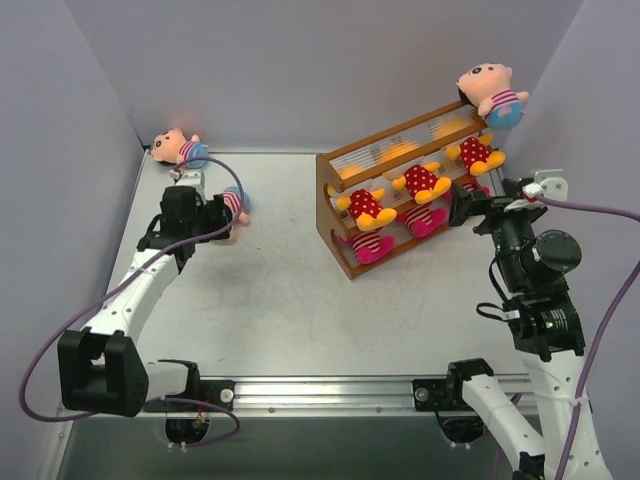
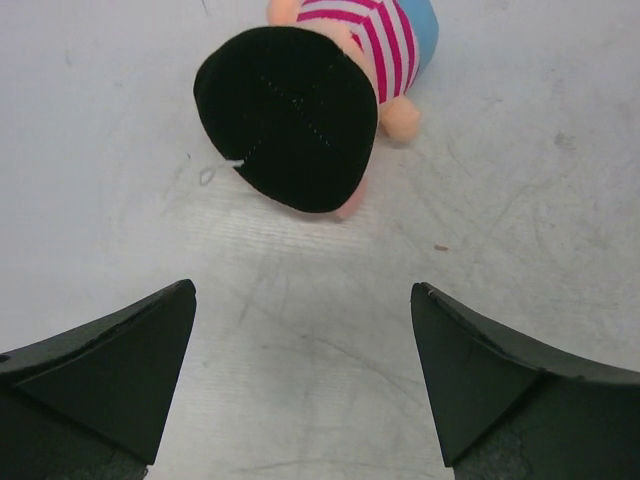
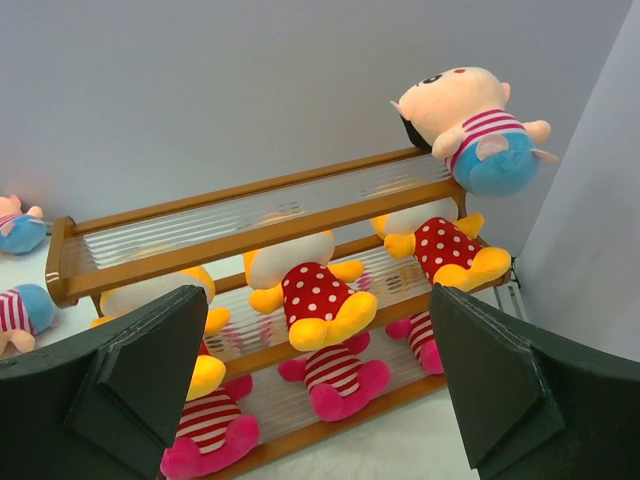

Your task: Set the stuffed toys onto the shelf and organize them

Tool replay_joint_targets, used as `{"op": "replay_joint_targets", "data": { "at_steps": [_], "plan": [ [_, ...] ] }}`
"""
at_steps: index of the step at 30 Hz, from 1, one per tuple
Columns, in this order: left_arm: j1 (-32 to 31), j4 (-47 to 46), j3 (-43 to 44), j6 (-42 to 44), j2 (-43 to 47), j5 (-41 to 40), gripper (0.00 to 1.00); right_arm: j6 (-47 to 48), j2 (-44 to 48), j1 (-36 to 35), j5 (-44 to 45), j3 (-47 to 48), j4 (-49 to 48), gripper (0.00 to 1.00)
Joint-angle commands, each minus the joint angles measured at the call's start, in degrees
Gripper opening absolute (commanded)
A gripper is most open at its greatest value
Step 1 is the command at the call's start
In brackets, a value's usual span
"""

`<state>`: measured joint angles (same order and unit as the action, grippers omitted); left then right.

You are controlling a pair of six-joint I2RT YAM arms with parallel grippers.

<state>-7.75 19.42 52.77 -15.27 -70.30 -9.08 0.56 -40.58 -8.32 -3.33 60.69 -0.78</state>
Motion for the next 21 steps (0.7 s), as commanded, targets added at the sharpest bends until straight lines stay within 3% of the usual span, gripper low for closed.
{"op": "replay_joint_targets", "data": {
  "at_steps": [1, 9, 13, 21],
  "plan": [
    [0.2, -7.7, 5.2, 18.8, -3.8, 2.0, 0.97, 1.5, 2.4, -1.3, 0.6, -2.3, -5.5, 1.00],
    [-1.6, -8.6, 8.7, 38.4, -14.2, 0.9, 0.98, 0.7, 3.2, -3.9, -0.8, -4.5, -5.7, 1.00],
    [-5.6, -13.2, 7.1, 48.5, -18.6, -4.9, 0.97, 0.5, 3.0, -4.3, -1.1, -5.1, -5.9, 0.99],
    [-9.4, -21.5, 7.3, 57.9, -29.5, -17.1, 0.99, 1.2, 1.6, -4.8, -1.9, -4.8, -5.2, 0.99]
  ]
}}
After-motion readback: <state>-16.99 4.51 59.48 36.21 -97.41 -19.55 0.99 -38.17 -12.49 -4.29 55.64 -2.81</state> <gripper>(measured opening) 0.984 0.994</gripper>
